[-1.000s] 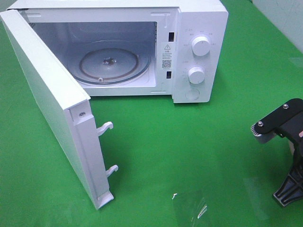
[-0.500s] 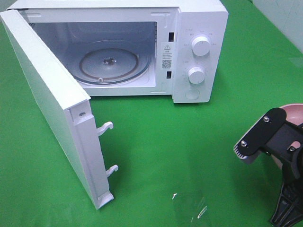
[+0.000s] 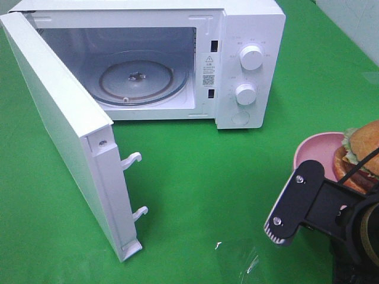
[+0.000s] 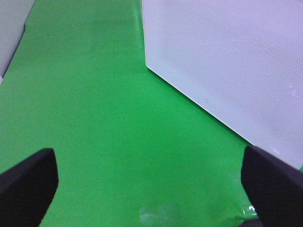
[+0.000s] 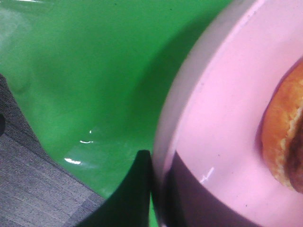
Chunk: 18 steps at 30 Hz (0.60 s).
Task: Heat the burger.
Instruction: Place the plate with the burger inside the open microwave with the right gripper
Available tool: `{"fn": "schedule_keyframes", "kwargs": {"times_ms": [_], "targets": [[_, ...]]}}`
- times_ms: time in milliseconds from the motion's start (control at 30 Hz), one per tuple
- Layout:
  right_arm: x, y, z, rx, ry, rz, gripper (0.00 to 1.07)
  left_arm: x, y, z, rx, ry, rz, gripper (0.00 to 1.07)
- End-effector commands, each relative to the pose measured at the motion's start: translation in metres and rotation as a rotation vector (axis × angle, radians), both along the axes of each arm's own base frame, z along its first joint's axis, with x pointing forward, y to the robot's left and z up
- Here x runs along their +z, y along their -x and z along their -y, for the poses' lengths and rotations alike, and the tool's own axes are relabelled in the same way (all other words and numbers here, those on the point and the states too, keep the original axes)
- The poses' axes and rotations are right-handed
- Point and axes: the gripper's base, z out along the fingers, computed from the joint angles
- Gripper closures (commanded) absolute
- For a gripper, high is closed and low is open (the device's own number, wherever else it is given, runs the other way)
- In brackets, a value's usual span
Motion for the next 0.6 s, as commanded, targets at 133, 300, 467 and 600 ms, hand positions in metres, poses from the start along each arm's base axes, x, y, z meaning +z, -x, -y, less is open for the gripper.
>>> {"fn": "schedule_keyframes", "kwargs": {"times_ms": [133,300,467,600], "targets": [[0.0049,0.0031,-0.0024,0.176,0.102,0.048,1.07,0.0002,0.0020,0.0003,-0.001,0.008,0.026,0.09],[0.0057,0.0032,-0.0041,0.303,0.165,0.048,1.07,0.0002,0.0020,0.0003,-0.001,0.008,0.026,0.09],[0.0080,-0.0005,-0.0051,0.391,0.215,0.084,1.06,0.0002,0.0020,0.0003,-0.001,0.008,0.026,0.09],[0.0097,-0.0030,-0.0062,0.420,0.228,0.115,1.05,0.0002,0.0020,0.0003,-0.001,0.008,0.026,0.09]]}}
